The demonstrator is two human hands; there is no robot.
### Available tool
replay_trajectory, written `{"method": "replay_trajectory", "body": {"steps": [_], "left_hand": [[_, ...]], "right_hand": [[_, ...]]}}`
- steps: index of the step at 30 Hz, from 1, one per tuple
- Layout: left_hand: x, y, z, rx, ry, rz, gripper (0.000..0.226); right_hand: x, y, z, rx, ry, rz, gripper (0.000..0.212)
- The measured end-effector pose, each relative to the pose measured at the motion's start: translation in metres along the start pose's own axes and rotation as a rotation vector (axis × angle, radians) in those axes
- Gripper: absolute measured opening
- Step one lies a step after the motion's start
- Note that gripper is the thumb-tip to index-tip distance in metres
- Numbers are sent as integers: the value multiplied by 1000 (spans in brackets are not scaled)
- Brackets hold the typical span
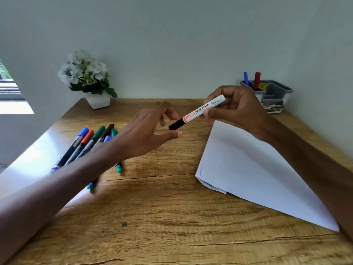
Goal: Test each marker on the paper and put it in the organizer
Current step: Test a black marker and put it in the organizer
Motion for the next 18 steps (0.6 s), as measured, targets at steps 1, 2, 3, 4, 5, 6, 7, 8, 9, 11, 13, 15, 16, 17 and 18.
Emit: {"method": "replay_trajectory", "body": {"steps": [1,2,3,4,5,6,7,8,9,11,13,15,16,17,18], "left_hand": [[1,2,0,-19,12,2,38],[3,5,-1,-44,16,4,37],[6,9,-1,-57,12,12,35],[9,13,-1,-59,7,21,32],[12,19,-1,-49,3,23,29],[15,25,0,-38,4,25,27],[18,28,0,-27,7,18,24],[22,31,1,-30,6,10,20],[24,36,5,-23,-3,-4,17],[29,46,17,17,-19,9,19],[31,51,32,40,-9,-2,11],[26,49,42,81,38,-87,32],[20,46,48,121,38,-116,50],[14,44,52,150,26,-142,62],[8,43,56,141,13,-160,68]], "right_hand": [[-1,0,-3,53,3,9,18],[-1,2,-5,107,0,28,17],[-2,4,-6,156,-11,51,17],[-3,5,-7,183,-27,74,18],[-4,7,-10,170,-36,92,19],[-4,9,-16,109,-37,101,19],[-5,11,-21,8,-37,99,20],[-5,10,-27,-103,-43,83,21],[-6,8,-30,-199,-55,58,21],[-8,1,-32,-315,-87,0,20],[-11,-4,-27,-362,-141,-41,15],[-14,2,-22,-392,-204,-9,18],[-15,7,-23,-416,-224,40,18],[-16,14,-25,-444,-228,107,16],[-17,22,-29,-460,-218,182,16]]}}
Point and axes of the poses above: each hand's wrist, its own x-axis towards the middle knuckle, its own z-axis out of the palm, y = z × x, the point moved 7 cm from there along x, towards the middle knuckle, and after that the axes turned 15 degrees about -x, right-handed, at the moved point
